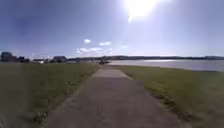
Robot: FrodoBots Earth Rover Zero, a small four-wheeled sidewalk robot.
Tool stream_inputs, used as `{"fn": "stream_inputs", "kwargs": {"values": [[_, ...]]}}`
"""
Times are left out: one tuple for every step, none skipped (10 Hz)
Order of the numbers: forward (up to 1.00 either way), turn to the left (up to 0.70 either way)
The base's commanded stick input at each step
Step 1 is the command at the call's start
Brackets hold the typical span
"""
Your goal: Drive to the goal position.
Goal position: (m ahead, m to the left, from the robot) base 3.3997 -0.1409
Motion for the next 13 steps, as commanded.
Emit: {"fn": "stream_inputs", "kwargs": {"values": [[0.85, 0.00], [0.85, 0.00], [0.85, 0.00], [0.85, 0.00], [0.85, 0.00], [0.85, 0.00], [0.85, 0.00], [0.85, 0.00], [0.85, 0.00], [0.85, 0.00], [0.85, 0.00], [0.85, 0.00], [0.85, 0.00]]}}
